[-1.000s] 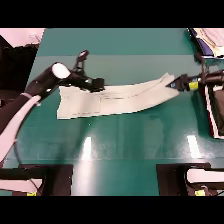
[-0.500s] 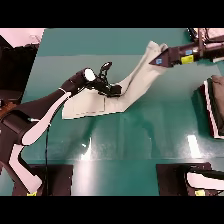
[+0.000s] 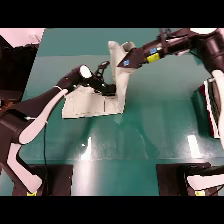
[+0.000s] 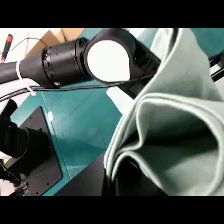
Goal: Fold the shirts.
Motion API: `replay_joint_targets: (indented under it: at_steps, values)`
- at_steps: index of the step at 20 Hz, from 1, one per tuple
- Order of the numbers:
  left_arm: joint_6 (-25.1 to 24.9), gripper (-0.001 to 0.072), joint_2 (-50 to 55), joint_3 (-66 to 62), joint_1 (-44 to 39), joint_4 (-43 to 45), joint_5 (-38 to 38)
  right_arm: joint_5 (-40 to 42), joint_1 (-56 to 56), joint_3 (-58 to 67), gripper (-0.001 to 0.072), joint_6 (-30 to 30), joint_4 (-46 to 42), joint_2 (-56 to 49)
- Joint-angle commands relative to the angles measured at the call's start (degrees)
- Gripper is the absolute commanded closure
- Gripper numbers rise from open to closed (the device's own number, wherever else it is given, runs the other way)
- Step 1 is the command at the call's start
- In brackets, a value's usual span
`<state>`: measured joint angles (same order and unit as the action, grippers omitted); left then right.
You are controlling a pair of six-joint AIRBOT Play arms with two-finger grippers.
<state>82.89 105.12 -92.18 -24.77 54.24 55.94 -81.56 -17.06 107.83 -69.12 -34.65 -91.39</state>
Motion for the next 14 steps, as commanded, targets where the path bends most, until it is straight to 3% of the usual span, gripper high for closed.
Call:
replay_joint_targets:
  at_steps: [1,7,11,13,14]
  values:
    - [-0.44,0.0678,-6.19,-0.07,5.07,9.68,6.97,1.95,-4.63,4.96,0.0699,-0.09,-0.02,-5.75]
    - [-0.83,0.0677,-26.25,-0.07,18.67,29.70,17.44,10.86,-14.56,9.97,0.0699,1.38,0.04,-17.33]
    - [-0.81,0.0677,-35.80,-0.07,24.98,31.04,17.31,27.17,-21.97,9.97,0.0672,8.37,0.24,-25.33]
    - [-0.76,0.0677,-37.73,-0.04,26.14,31.04,17.66,32.13,-24.13,9.94,0.0211,8.31,0.52,-27.54]
    - [-0.79,0.0677,-37.92,-0.07,26.12,31.10,18.21,30.86,-24.24,9.92,0.0079,8.28,0.66,-27.67]
